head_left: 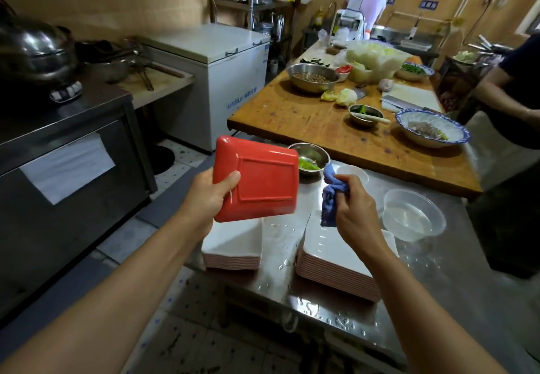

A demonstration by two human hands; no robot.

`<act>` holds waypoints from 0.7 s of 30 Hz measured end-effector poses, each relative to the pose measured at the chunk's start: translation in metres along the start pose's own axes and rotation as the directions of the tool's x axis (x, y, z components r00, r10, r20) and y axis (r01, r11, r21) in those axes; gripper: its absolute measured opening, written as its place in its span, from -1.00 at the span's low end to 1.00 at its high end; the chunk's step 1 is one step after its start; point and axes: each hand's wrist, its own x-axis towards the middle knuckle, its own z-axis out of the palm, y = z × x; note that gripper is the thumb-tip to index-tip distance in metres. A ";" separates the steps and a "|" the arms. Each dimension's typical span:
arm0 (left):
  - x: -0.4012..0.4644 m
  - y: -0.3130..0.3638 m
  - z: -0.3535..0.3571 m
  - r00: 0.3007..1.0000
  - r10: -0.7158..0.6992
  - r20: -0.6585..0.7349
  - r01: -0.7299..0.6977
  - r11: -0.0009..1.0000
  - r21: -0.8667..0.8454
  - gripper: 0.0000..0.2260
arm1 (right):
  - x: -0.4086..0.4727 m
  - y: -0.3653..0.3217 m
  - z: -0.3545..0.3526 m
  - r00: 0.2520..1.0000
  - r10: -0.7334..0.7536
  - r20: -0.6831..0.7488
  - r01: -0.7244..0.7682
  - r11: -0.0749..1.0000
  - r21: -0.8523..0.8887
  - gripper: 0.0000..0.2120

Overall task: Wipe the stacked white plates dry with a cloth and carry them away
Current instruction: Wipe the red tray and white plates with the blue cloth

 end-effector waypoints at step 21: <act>-0.014 -0.104 -0.019 0.822 0.192 0.536 -0.517 -0.144 0.844 -0.67 | -0.027 0.029 0.030 0.979 0.155 0.129 -0.162 0.986 0.040 -0.77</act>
